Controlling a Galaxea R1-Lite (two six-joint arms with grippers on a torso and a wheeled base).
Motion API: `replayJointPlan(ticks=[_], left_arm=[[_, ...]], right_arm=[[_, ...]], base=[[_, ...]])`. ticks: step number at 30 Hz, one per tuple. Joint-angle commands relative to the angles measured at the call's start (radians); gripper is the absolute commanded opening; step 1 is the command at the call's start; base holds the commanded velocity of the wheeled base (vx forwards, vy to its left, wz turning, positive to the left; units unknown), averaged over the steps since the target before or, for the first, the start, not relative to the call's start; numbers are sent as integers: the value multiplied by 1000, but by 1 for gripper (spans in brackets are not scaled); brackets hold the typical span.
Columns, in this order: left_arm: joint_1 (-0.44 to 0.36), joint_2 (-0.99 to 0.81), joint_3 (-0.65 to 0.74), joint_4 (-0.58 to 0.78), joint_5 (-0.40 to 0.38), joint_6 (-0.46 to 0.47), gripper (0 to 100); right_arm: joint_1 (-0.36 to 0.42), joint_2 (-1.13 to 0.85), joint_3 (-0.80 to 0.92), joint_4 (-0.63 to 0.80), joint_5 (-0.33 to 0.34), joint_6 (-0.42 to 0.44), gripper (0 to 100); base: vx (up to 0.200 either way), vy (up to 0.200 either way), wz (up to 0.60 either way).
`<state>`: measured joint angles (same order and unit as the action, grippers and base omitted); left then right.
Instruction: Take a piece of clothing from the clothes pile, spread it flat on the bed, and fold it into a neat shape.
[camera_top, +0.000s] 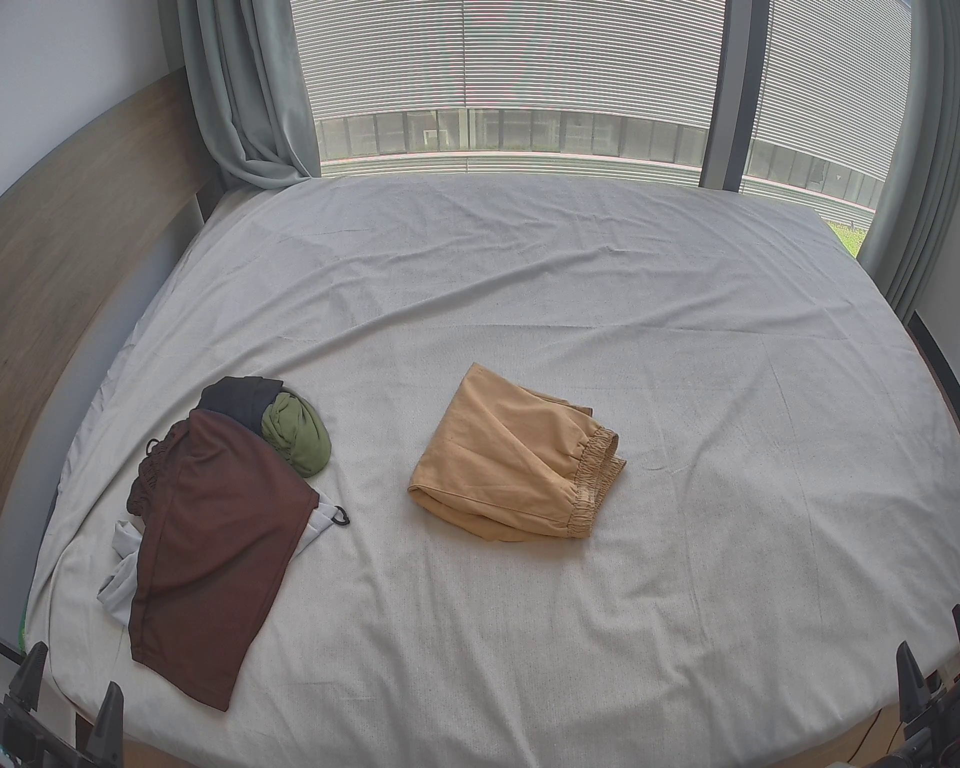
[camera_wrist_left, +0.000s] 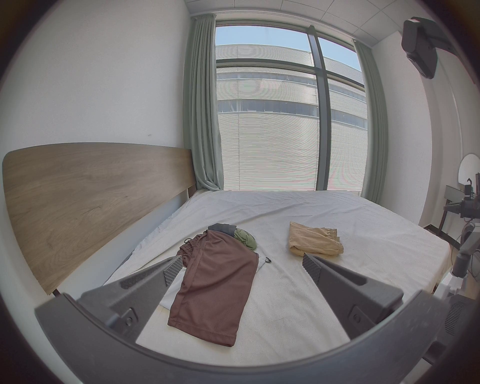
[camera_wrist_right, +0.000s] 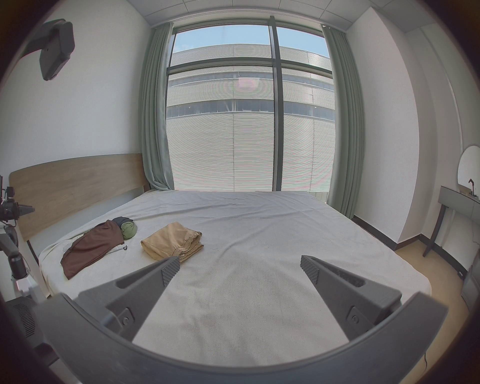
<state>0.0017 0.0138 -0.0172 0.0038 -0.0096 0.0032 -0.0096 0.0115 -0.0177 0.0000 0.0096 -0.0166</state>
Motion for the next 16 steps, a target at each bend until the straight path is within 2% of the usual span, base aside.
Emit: replayJointPlan(ticks=[1,16], left_arm=[[0,-14,16,-1,0,4,100],[1,-14,17,-1,0,1,100]], right_arm=[[-1,-11,13,0,1,3,100],[0,-11,13,0,0,6,100]], base=[[0,0,0],[0,0,0]])
